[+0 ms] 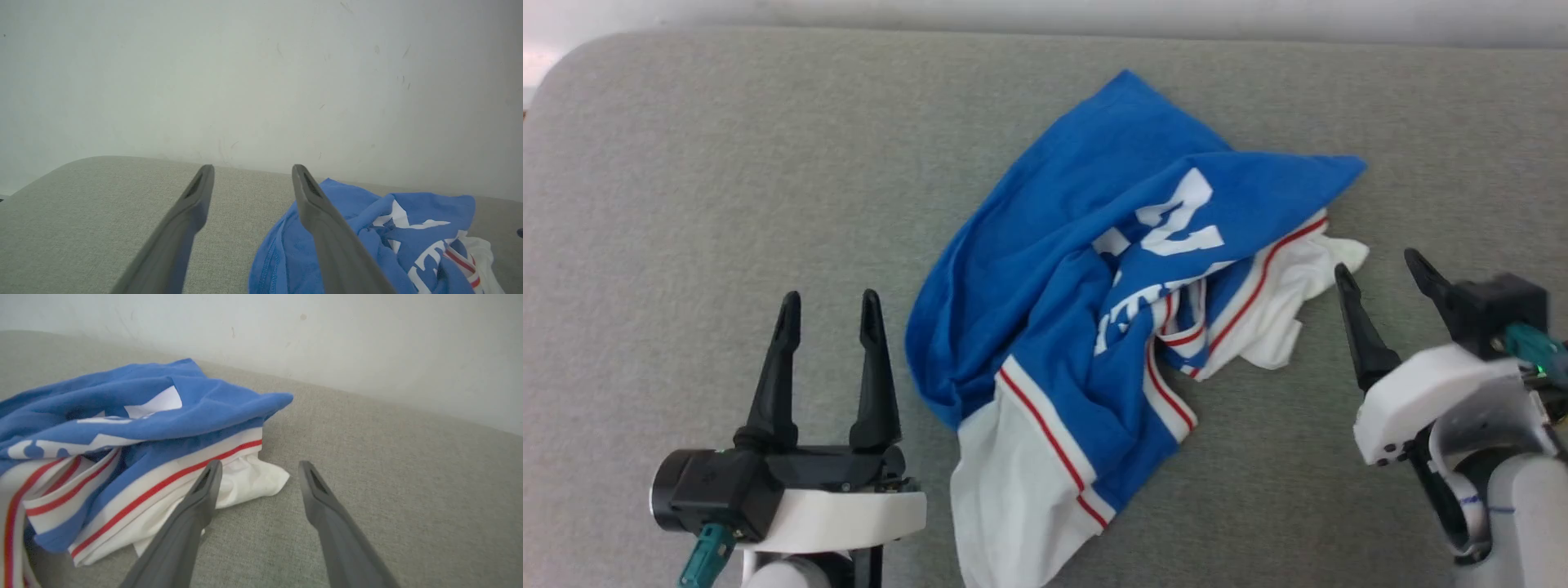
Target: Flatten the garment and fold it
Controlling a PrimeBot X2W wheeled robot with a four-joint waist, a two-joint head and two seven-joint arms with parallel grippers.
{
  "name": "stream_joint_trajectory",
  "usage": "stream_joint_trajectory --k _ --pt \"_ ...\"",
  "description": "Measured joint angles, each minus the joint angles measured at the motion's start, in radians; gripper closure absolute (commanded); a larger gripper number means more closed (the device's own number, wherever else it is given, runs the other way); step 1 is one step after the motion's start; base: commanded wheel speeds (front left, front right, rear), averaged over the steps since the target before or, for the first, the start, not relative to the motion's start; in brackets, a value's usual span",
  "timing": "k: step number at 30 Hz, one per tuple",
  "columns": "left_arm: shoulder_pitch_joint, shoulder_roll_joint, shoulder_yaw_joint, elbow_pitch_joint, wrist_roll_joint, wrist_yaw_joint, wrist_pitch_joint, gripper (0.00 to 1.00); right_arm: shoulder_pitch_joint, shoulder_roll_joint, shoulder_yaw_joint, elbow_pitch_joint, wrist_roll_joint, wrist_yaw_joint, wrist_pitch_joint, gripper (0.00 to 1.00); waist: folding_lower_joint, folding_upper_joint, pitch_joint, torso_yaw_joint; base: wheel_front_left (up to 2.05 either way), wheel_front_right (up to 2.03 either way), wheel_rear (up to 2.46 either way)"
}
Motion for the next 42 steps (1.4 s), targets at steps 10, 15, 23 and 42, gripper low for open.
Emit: stream_joint_trajectory --k 10,15,23,42 --pt "-0.012 0.000 -0.026 0.016 -0.027 0.025 0.000 0.00 -0.069 -0.110 0.029 0.114 -0.012 0.000 0.213 0.00 0.0000 -0.0001 0.030 0.078 0.00 0.00 0.00" --pt "-0.012 0.000 -0.024 0.018 -0.027 0.027 0.000 0.00 -0.088 -0.111 0.035 0.145 0.018 0.001 0.272 1.00 -0.0001 0.0000 0.034 0.083 0.00 0.00 0.00" --pt "-0.012 0.000 0.000 0.016 -0.008 0.021 0.000 0.00 -0.112 -0.103 -0.030 0.115 0.031 0.001 0.191 1.00 -0.0001 0.0000 0.016 0.022 0.00 0.00 0.00" --pt "0.002 0.000 0.018 0.032 0.012 -0.012 0.000 0.00 0.279 0.040 -0.622 -0.039 0.023 0.001 0.107 0.00 -0.0002 0.0000 -0.027 -0.133 0.00 0.00 0.00"
